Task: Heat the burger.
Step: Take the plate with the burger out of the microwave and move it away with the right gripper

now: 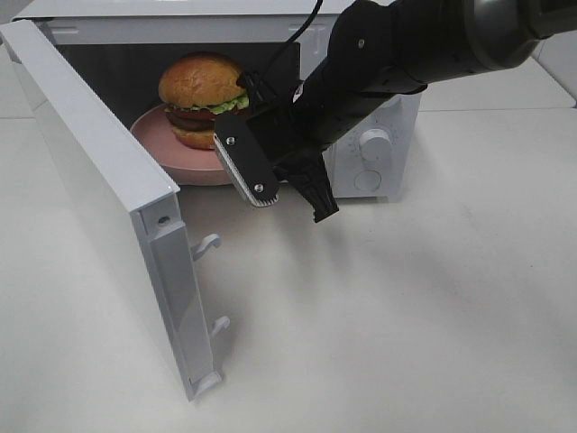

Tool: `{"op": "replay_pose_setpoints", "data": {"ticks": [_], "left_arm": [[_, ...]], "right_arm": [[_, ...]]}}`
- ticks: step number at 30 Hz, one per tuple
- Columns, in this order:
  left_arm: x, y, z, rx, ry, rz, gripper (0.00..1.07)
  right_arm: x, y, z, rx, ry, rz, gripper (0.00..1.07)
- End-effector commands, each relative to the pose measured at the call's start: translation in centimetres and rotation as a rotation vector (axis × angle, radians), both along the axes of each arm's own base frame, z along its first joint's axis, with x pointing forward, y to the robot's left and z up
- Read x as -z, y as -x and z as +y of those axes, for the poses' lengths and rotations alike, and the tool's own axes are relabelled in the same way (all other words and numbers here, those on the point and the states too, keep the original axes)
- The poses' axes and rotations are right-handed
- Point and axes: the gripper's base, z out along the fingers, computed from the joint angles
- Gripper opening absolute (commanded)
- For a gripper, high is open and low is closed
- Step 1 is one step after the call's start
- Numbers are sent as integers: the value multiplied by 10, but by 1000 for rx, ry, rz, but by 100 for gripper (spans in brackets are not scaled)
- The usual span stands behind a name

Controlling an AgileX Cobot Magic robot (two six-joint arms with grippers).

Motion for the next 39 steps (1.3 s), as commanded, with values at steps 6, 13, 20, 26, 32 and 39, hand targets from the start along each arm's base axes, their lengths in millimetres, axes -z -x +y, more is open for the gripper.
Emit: {"op": "replay_pose_setpoints", "data": {"ticks": [6,13,20,26,32,39], "left_arm": [[0,2,-1,-1,7,-27,98],[0,2,-1,-1,7,-27,98],[0,2,-1,-1,7,-27,98],[0,2,-1,-1,7,-27,98],[0,2,-1,-1,7,-27,98],[0,2,-1,-1,7,-27,98]], "right_arm": [[-25,-2,1,3,-76,-92,0],[-28,0,-6,9,-72,-90,0],[-27,13,-15,0,-51,-81,0],[-26,24,-24,-2,-32,-95,0],[-30,31,-30,3,-37,-105,0],[-34,44,-39,15,-41,-98,0]]}}
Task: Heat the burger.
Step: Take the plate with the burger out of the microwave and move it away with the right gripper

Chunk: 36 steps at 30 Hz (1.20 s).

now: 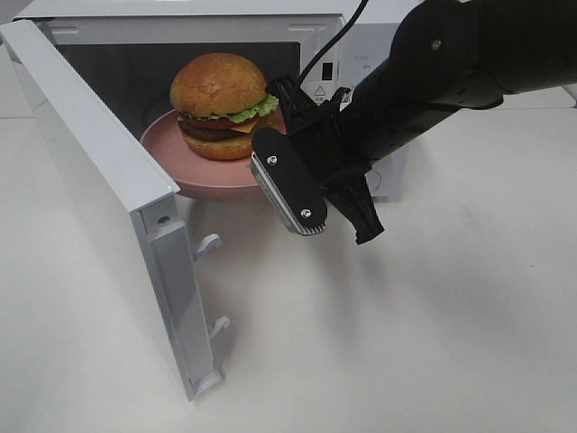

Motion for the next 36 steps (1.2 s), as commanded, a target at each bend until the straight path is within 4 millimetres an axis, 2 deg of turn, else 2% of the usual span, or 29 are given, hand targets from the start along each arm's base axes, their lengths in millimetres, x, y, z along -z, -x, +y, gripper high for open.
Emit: {"op": "replay_pose_setpoints", "data": {"ticks": [1,23,36], "left_arm": [[0,2,-1,-1,7,-27,98],[0,2,-1,-1,7,-27,98],[0,2,-1,-1,7,-27,98]], "right_arm": [[-16,-1,-3,28,-49,-79,0],[-41,34,-30,86,-94,-93,0],[-48,54,-47,113,-78,-105,0]]}}
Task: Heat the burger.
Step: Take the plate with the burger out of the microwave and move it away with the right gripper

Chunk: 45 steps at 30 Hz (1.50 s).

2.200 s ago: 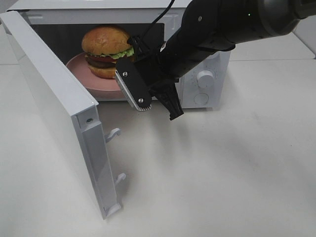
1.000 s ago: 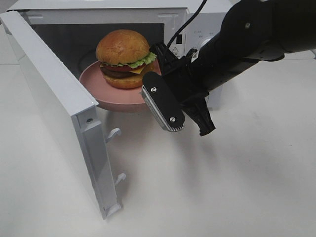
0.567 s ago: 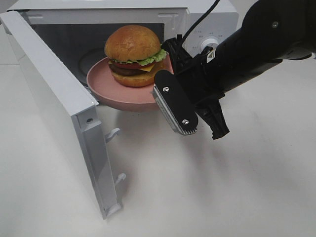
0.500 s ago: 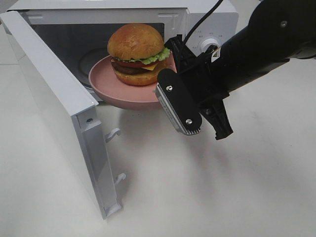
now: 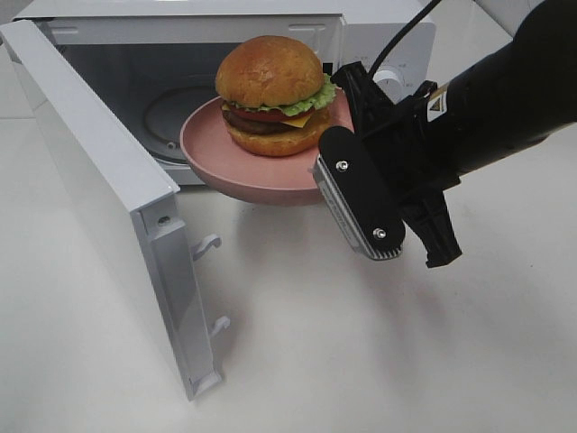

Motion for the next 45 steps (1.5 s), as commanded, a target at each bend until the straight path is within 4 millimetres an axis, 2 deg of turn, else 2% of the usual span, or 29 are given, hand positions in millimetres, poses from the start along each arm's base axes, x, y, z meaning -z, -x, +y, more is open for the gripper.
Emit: {"op": "replay_pose_setpoints", "data": {"ticks": [1,9,11,14,19,22,24,27,30,45], "left_arm": [[0,2,-1,-1,7,-27,98],[0,2,-1,-1,7,-27,98],[0,2,-1,-1,7,-27,98],[0,2,-1,-1,7,-27,98],[0,2,-1,-1,7,-27,98],[0,2,-1,-1,7,-27,98],[0,2,-1,-1,7,-27,98],[0,2,-1,-1,7,-27,98],[0,2,-1,-1,7,-27,98],[0,2,-1,-1,7,-27,98]], "right_arm": [[-16,0,-3,25,-54,-79,0],[-22,16,-16,47,-56,-81,0],[-25,25,-23,54,-56,-81,0],[-26,27,-25,52,-50,-83,0],[-29,47,-40,89,-75,-78,0],[-29,50,-42,92,-79,-77,0],[-29,62,-52,101,-62,-79,0],[-28,65,-54,107,-59,-75,0],[-30,77,-65,133,-55,-79,0],[-50,109,-98,246,-44,-84,0]]}}
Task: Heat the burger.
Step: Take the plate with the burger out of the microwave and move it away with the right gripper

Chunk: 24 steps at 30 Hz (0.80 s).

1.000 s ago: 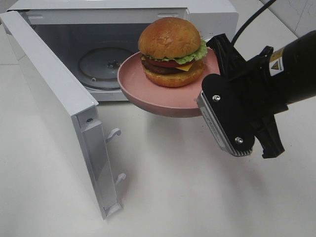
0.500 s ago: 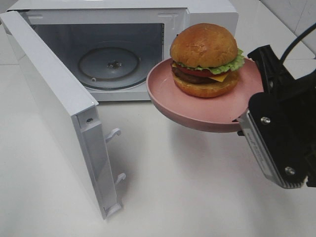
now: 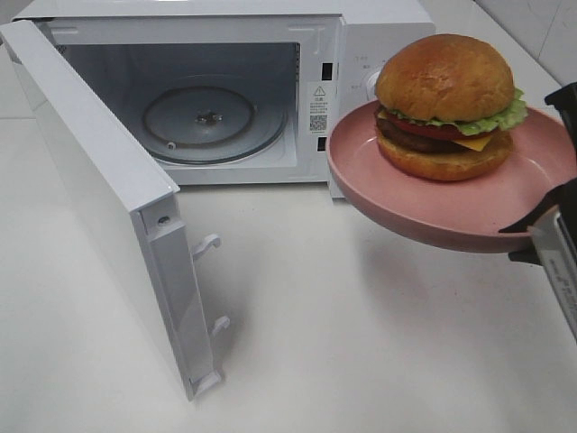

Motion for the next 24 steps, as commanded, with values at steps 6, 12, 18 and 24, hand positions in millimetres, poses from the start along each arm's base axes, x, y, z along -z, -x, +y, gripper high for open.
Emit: {"op": "replay_pose_setpoints", "data": {"ticks": [6,12,18,24], "left_arm": [[0,2,-1,-1,7,-27,98],[0,2,-1,-1,7,-27,98],[0,2,-1,-1,7,-27,98],[0,2,-1,-1,7,-27,98]], "right_arm": [[-15,7,-12,81,-41,-63,0],[-13,9,-15,129,-44,-25,0],[-14,6,-20,205,-31,-46,0],[-16,0,-28,359,-64,-93,0]]}}
